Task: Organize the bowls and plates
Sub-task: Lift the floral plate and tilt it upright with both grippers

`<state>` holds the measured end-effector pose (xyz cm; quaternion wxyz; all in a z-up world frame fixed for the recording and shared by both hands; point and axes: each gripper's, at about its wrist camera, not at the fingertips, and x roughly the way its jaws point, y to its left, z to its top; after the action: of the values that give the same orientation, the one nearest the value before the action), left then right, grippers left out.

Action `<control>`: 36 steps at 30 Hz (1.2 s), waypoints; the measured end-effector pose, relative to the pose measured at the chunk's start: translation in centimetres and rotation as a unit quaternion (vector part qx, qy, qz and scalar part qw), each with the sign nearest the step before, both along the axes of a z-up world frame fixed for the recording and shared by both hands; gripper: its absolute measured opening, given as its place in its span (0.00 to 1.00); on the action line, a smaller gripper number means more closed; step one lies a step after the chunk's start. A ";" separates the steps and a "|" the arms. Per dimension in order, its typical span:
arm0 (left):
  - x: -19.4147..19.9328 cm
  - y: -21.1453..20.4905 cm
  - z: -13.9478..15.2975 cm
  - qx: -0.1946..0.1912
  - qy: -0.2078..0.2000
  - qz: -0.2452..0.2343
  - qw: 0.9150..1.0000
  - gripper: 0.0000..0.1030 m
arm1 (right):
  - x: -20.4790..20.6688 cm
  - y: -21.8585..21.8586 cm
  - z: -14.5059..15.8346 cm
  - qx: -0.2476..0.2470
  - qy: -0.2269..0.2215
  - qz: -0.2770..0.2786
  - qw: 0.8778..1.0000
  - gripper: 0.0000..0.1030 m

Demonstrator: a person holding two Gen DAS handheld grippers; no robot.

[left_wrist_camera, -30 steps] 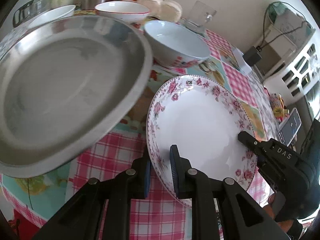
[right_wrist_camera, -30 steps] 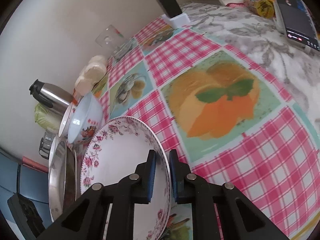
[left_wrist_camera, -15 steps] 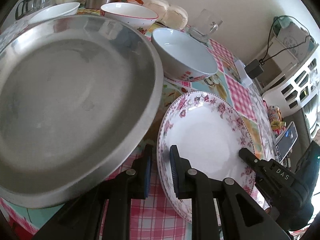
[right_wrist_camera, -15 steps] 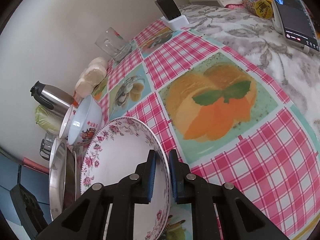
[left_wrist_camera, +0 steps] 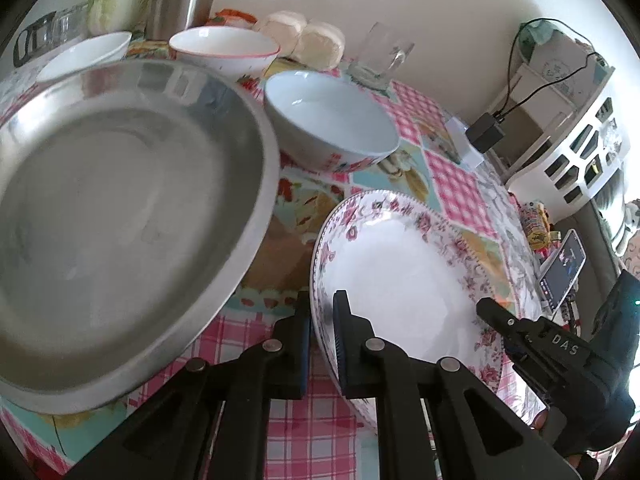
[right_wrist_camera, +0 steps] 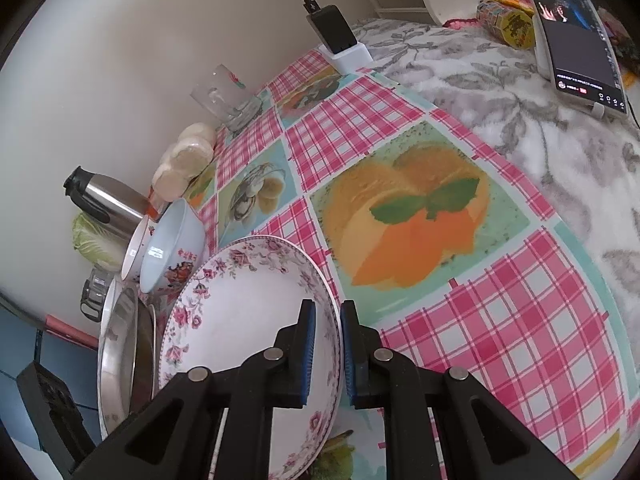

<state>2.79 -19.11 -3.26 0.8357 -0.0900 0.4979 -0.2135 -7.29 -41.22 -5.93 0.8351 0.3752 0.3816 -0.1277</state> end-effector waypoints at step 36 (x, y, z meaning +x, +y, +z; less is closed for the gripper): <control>0.1 7.6 11.2 -0.083 -0.129 -0.010 0.988 0.11 | 0.3 7.7 12.1 -0.107 -0.118 0.032 0.987 0.14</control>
<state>2.90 -11.55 7.91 0.8803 -0.1258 0.3674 -0.2724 -7.03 -33.48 6.14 0.9132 0.2839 0.2759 -0.0960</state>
